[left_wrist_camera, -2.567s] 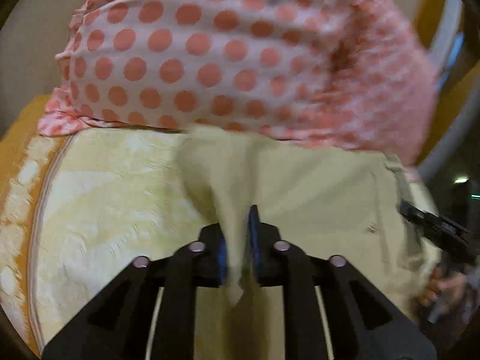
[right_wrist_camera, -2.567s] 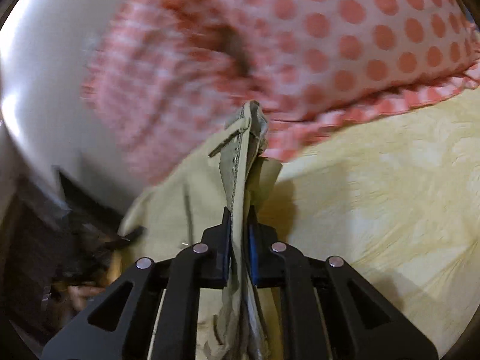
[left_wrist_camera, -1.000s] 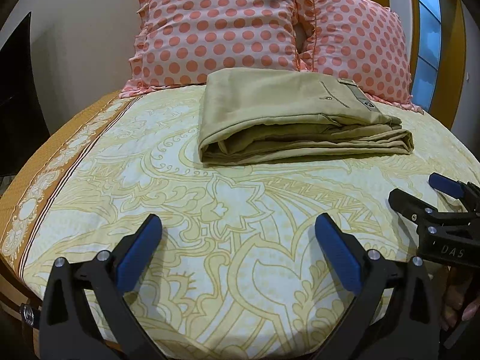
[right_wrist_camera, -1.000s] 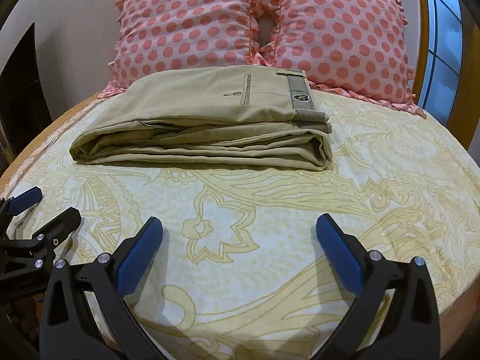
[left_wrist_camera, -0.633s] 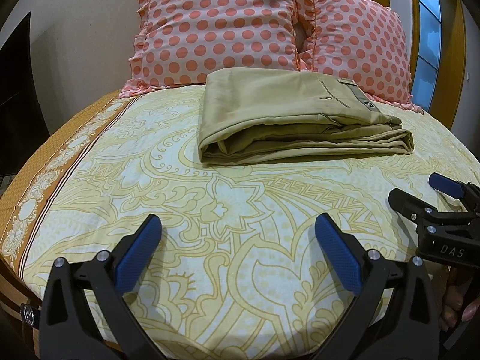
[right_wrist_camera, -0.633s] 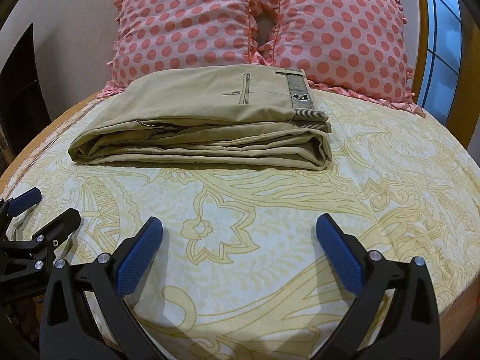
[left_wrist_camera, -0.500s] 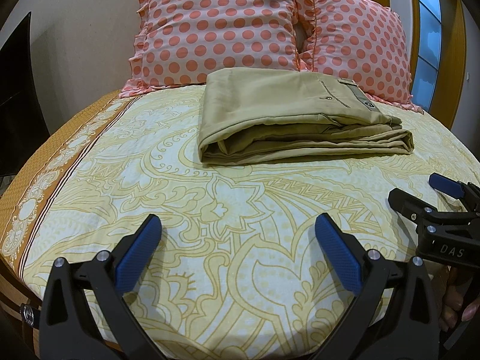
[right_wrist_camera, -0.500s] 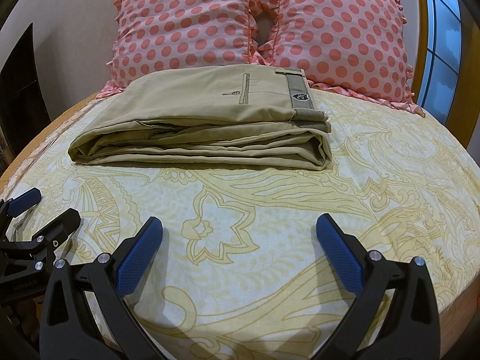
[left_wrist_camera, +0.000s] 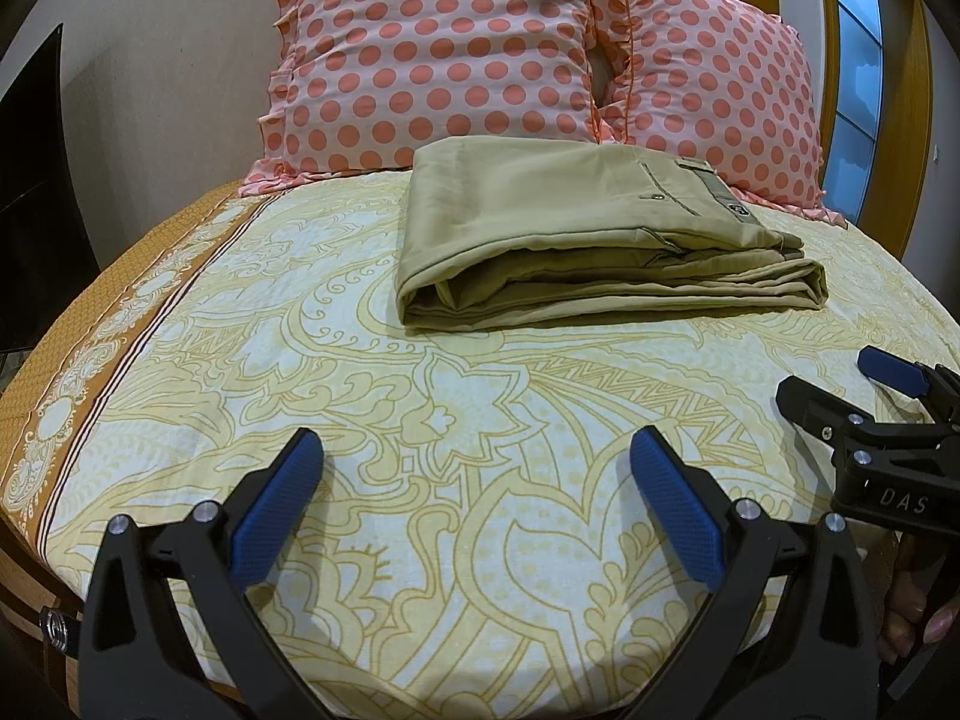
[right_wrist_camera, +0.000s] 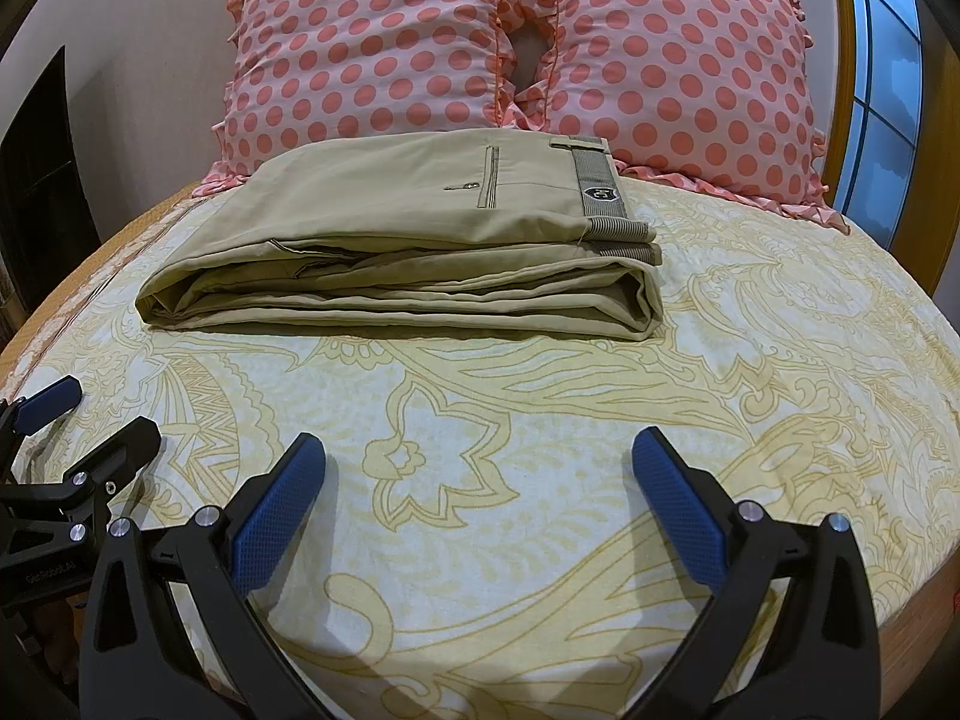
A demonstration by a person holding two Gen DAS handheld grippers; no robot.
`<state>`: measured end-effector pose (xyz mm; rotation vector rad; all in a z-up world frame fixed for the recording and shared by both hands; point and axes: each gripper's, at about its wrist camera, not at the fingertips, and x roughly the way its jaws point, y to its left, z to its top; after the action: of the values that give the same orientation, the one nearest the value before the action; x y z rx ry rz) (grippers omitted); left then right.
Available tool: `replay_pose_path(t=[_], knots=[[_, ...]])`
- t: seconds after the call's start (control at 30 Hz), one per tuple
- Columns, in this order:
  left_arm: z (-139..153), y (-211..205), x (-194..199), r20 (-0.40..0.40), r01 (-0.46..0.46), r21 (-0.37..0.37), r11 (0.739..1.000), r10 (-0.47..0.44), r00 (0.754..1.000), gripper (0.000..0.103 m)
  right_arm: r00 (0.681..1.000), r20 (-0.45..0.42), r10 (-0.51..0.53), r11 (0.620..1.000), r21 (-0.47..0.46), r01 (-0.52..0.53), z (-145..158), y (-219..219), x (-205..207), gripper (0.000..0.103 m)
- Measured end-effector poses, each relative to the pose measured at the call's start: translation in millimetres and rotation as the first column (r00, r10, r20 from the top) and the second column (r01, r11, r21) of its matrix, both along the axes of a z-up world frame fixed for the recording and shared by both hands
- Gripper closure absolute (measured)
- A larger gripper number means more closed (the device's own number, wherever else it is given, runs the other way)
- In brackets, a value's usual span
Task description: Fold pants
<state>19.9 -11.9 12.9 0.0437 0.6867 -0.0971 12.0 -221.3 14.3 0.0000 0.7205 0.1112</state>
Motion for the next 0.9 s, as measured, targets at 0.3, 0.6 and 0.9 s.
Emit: replay_pose_path(t=[0.3, 0.6, 0.9], knots=[[-0.4, -0.6, 0.7, -0.003, 0.000, 0.002, 1.000, 0.000, 1.000, 0.002, 1.000, 0.000, 0.000, 1.000, 0.000, 0.000, 0.3, -0.5, 0.2, 0.001], [-0.4, -0.3, 0.8, 0.001, 0.001, 0.002, 1.000, -0.001, 1.000, 0.002, 1.000, 0.001, 0.002, 1.000, 0.000, -0.002, 0.6, -1.9, 0.9, 0.001], [-0.5, -0.8, 0.9, 0.010, 0.000, 0.001, 1.000, 0.000, 1.000, 0.002, 1.000, 0.001, 0.003, 1.000, 0.000, -0.003, 0.7, -1.5, 0.5, 0.001]])
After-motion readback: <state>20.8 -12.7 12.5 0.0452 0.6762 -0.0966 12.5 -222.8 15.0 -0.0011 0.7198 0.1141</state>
